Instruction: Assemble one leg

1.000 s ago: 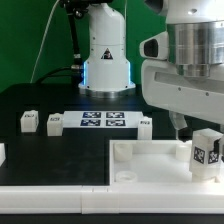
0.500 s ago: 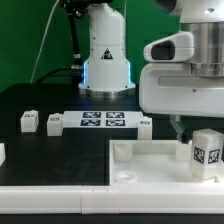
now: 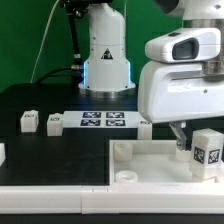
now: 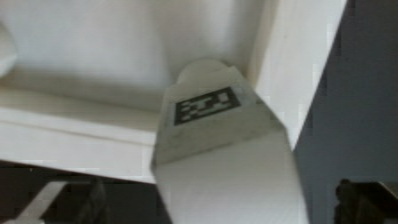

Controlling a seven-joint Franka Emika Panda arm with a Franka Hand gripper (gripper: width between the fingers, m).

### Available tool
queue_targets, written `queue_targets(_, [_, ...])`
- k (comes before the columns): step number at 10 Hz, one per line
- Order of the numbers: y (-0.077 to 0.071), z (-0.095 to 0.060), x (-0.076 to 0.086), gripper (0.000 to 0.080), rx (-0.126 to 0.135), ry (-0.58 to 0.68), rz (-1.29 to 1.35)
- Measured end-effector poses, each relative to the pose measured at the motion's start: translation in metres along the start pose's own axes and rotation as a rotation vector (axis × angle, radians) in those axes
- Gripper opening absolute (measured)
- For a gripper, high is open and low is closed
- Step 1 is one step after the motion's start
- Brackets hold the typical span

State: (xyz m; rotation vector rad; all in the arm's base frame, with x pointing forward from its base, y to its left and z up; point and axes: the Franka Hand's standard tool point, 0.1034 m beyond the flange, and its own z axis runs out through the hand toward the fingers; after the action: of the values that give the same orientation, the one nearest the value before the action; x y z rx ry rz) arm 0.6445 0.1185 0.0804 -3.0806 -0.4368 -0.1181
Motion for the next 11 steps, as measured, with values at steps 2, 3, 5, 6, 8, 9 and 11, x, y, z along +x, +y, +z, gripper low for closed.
queue_targets(2, [-0.0002,0.0005,0.0000,0.0527,0.000,-0.001,0.001])
queue_targets(3, [0.0001,0.0009,-0.0003,0.0391,0.000,-0.002,0.001])
queue_targets(5, [-0.0002,0.0015,-0.0007,0.0291,0.001,-0.003,0.030])
queue_targets(6, [0.0000,0.0016,-0.0007,0.0291,0.001,-0.003,0.029])
queue_targets(8, [0.0001,0.0030,-0.0016,0.0291,0.027,-0.006,0.314])
queue_targets(9, [0.0023,0.0031,-0.0020,0.0291,0.035,-0.009,0.476])
queue_targets(11, [0.0044,0.0036,-0.0019,0.0291,0.033,-0.007,0.713])
